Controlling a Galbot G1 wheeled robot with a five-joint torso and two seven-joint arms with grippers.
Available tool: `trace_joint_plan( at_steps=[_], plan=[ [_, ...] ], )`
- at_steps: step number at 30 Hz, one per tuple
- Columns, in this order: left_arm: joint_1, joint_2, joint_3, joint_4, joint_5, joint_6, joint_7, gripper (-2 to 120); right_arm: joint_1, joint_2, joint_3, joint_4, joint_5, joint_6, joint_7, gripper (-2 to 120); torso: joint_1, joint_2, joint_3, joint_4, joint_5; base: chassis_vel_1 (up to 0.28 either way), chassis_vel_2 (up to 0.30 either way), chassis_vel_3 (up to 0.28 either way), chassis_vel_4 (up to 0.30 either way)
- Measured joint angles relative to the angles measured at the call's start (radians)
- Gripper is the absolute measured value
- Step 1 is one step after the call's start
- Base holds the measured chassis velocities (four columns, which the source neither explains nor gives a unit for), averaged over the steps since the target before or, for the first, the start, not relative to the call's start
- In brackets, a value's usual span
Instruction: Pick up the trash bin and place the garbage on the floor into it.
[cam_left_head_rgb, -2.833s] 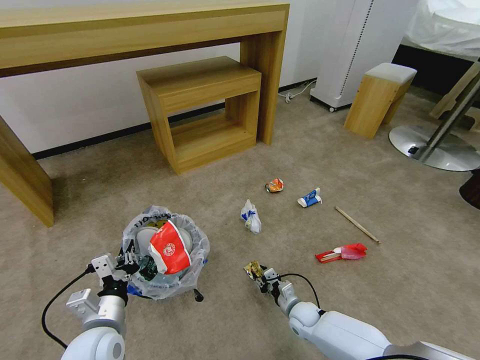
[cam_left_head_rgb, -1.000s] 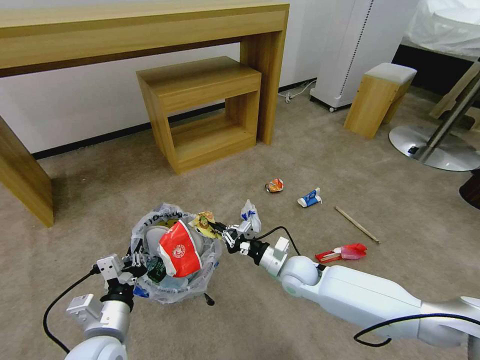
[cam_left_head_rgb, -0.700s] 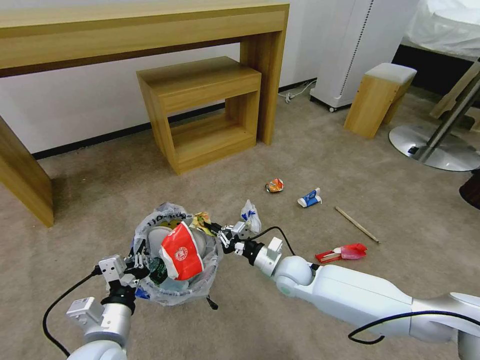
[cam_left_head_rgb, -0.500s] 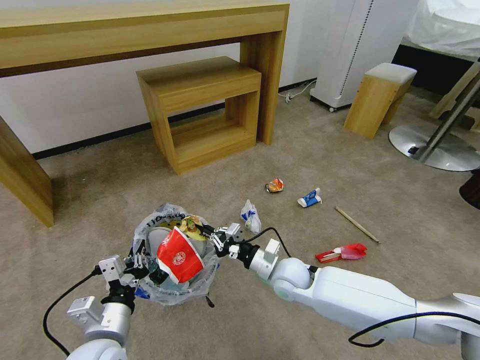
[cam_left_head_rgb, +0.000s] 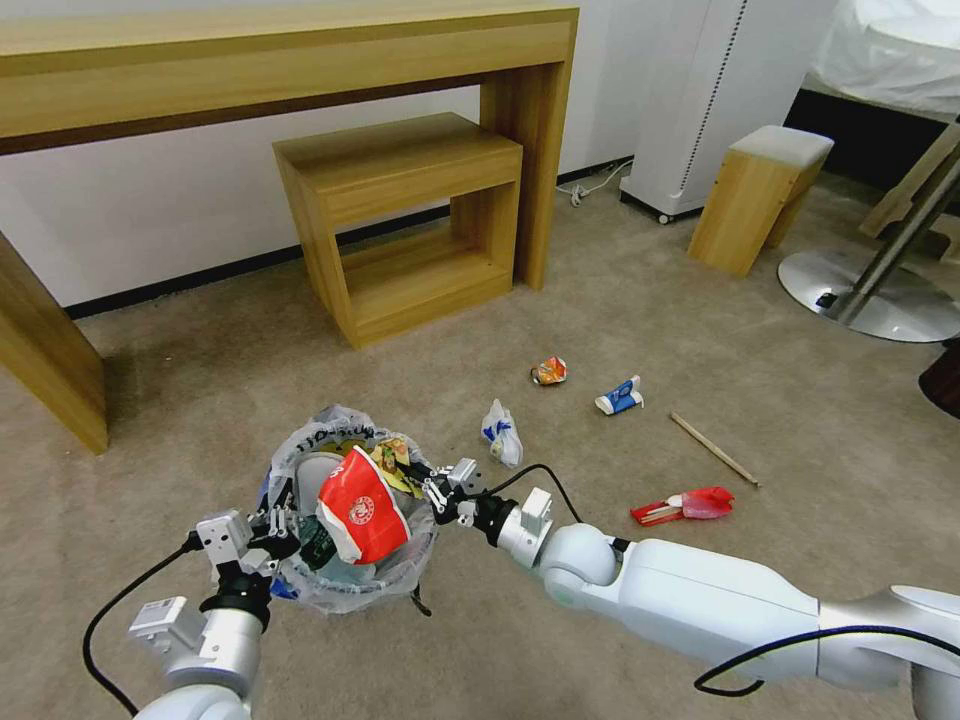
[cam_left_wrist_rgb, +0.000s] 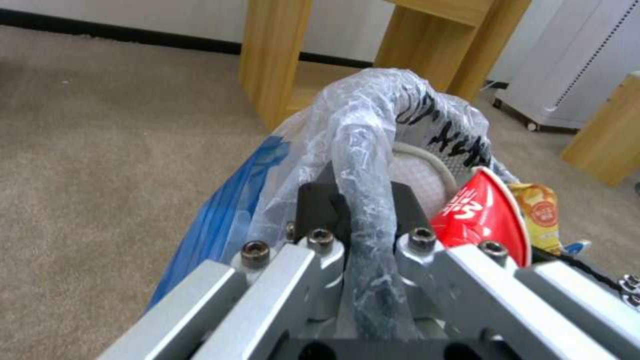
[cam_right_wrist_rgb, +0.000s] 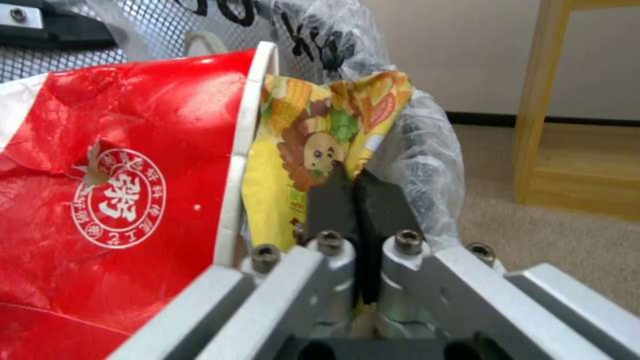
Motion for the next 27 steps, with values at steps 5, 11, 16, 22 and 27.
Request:
trace_joint_plan(
  at_steps=[5, 11, 16, 22, 27],
  plan=[
    [-0.004, 0.001, 0.002, 0.001, -0.005, 0.000, 0.000, 3, 0.000, -0.005, 0.008, 0.017, 0.000, -0.005, 0.000, 24, 0.000, 0.000, 0.000, 0.0000, -0.0001, 0.000, 0.000, 0.000, 0.000],
    [-0.011, 0.005, 0.000, 0.012, -0.028, 0.005, -0.006, 3, 0.007, -0.015, 0.012, 0.035, -0.001, -0.009, 0.003, 45, 0.000, 0.000, 0.000, 0.0000, -0.0002, 0.000, 0.000, 0.000, 0.000],
    [-0.019, 0.007, 0.001, 0.025, -0.059, 0.016, -0.020, 3, 0.013, -0.023, 0.015, 0.064, 0.000, -0.015, 0.014, 64, 0.000, 0.000, 0.000, 0.0000, 0.0000, 0.000, 0.000, 0.000, 0.000],
    [-0.027, 0.010, 0.001, 0.039, -0.073, 0.023, -0.026, 3, 0.013, -0.032, 0.029, 0.090, -0.001, -0.020, 0.021, 81, 0.000, 0.000, 0.000, 0.0000, 0.0000, 0.000, 0.000, 0.000, 0.000],
    [-0.034, 0.014, -0.001, 0.054, -0.080, 0.027, -0.030, 3, 0.001, -0.043, 0.059, 0.114, -0.006, -0.022, 0.029, 99, 0.000, 0.000, 0.000, 0.0000, -0.0001, 0.000, 0.000, 0.000, 0.000]
  ],
)
